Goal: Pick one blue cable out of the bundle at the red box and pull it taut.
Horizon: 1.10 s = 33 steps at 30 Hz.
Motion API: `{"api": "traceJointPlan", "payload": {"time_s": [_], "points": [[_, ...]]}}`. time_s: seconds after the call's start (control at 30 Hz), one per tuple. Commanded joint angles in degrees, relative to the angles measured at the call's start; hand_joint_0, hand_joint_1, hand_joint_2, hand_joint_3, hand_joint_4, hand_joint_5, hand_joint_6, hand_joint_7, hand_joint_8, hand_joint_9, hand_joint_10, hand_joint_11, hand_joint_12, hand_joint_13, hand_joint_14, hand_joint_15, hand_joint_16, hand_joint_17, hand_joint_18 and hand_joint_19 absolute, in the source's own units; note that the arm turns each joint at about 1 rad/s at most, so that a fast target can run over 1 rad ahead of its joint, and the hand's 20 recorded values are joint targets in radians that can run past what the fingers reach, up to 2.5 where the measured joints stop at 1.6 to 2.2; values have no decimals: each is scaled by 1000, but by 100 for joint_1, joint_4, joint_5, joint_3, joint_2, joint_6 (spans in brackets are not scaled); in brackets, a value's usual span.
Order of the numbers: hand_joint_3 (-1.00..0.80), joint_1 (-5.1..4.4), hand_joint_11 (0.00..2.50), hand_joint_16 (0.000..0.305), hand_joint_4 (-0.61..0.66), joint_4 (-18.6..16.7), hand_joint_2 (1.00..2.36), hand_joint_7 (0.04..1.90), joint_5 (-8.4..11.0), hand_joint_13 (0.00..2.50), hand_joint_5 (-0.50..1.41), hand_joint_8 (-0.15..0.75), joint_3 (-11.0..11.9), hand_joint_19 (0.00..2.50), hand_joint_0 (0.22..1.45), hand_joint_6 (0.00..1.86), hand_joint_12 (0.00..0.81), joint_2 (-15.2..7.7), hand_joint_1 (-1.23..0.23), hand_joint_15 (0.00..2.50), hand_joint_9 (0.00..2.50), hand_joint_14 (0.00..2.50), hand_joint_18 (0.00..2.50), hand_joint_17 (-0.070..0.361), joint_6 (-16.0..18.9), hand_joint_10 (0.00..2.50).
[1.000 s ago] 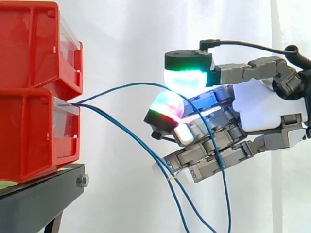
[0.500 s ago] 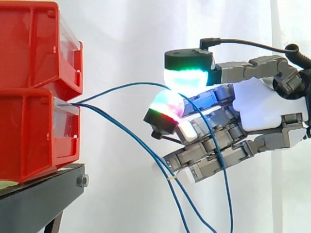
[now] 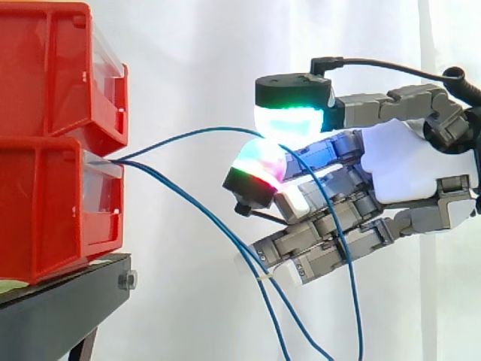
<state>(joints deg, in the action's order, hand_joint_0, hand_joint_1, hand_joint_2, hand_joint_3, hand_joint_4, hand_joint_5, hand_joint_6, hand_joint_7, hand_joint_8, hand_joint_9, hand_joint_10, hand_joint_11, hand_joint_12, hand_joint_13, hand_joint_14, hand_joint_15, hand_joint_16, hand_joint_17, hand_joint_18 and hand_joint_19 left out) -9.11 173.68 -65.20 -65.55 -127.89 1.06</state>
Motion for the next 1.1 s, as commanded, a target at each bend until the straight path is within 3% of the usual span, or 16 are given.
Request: {"api": "traceJointPlan", "payload": {"time_s": [0.0,1.07], "points": [[60,-3,808,58,121,-1,1029,1131,8,498,-130,369,-1,269,622,794,394,-8,-743,213,999,9,516,131,0,24],[138,-3,944,59,161,8,1029,1138,8,496,-154,366,-10,231,613,857,393,1,-733,223,1018,9,507,133,0,22]]}}
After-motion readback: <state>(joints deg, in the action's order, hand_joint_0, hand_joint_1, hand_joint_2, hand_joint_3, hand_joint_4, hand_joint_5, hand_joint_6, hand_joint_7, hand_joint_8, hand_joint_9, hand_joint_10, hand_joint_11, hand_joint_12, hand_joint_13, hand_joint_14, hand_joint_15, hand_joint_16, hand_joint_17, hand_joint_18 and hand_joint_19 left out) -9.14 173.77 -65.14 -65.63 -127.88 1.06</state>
